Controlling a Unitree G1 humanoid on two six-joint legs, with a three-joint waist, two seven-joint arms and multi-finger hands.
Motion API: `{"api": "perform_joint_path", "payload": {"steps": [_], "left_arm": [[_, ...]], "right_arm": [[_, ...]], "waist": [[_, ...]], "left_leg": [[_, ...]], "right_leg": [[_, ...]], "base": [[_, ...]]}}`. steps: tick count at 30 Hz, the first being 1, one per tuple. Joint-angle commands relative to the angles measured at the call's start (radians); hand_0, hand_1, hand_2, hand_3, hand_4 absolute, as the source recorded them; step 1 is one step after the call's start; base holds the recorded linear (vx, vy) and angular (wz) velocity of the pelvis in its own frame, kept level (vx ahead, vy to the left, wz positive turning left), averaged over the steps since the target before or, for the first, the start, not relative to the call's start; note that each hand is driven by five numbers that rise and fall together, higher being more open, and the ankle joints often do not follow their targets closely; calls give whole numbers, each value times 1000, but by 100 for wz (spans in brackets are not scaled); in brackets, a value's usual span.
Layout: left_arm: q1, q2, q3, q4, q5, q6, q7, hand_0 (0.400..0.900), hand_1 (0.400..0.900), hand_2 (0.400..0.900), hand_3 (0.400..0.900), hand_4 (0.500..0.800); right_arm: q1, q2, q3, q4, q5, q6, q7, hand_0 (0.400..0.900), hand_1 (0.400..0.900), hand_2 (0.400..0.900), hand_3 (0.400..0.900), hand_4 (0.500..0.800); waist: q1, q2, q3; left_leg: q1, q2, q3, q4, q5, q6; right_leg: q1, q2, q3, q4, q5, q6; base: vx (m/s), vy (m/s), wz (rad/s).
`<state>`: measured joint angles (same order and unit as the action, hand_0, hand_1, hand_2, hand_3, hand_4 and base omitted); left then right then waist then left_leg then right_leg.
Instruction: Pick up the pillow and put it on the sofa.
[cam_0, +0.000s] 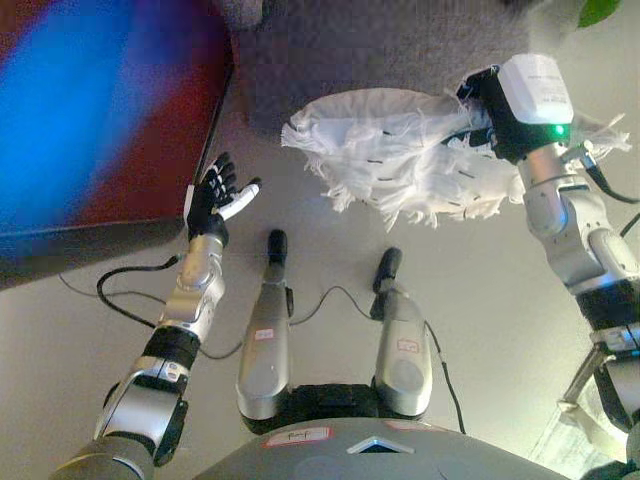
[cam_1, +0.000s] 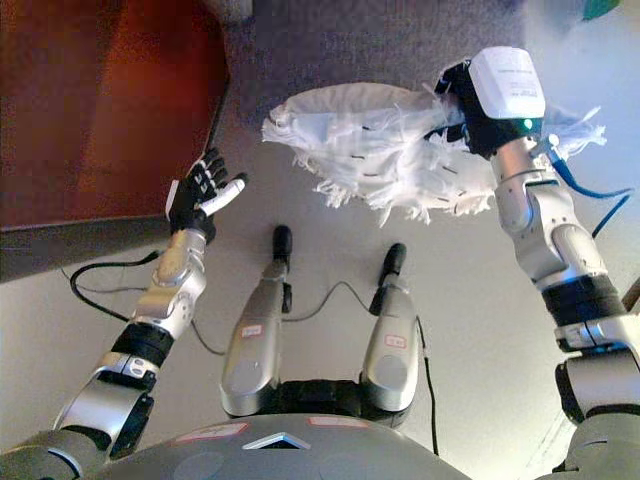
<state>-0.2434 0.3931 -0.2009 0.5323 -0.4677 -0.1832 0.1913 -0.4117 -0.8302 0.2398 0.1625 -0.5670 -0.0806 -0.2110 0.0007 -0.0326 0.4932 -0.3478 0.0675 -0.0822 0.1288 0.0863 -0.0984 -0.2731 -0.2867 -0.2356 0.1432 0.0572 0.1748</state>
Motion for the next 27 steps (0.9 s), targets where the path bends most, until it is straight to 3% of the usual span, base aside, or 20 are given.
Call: {"api": "perform_joint_path", "payload": {"steps": [1, 10, 17, 21, 27], "left_arm": [[100, -10, 12, -27, 76, -30, -63, 900, 900, 900, 900, 800], [206, -3, 18, -77, -1, -18, -177, 900, 900, 900, 900, 800], [250, 11, 18, -107, -68, -18, -222, 900, 900, 900, 900, 800], [266, 47, -3, -130, -110, -22, -248, 900, 900, 900, 900, 800], [255, 86, -39, -165, -169, -29, -276, 900, 900, 900, 900, 800]], "right_arm": [[-58, -4, -208, -187, 62, -102, -85, 400, 400, 400, 400, 500], [-135, -17, -195, -142, 186, -128, -27, 400, 400, 400, 400, 500], [-338, -58, -57, 78, 320, -123, 21, 400, 400, 400, 400, 500], [-621, -77, 166, 411, 420, -91, 54, 400, 400, 400, 400, 500], [-915, -5, 386, 903, 484, -66, 73, 400, 400, 400, 400, 500]], "waist": [[1, -22, -278], [33, -52, -371], [56, -72, -388], [94, -93, -384], [162, -91, -354]], "left_leg": [[136, 32, 3, -148, -2, -34], [251, 41, 35, -188, -30, -27], [270, 46, 28, -200, -33, -27], [252, 50, 16, -201, -21, -37], [202, 50, -28, -198, 2, -47]], "right_leg": [[123, -14, -34, -87, 72, 65], [230, 3, -34, -159, 80, 63], [252, 7, -41, -166, 74, 59], [246, 12, -53, -176, 80, 57], [233, 18, -81, -190, 87, 53]], "base": [[232, 22, -15], [127, 19, -6], [42, -7, 5], [-4, -35, 14], [-13, -48, 25]]}}
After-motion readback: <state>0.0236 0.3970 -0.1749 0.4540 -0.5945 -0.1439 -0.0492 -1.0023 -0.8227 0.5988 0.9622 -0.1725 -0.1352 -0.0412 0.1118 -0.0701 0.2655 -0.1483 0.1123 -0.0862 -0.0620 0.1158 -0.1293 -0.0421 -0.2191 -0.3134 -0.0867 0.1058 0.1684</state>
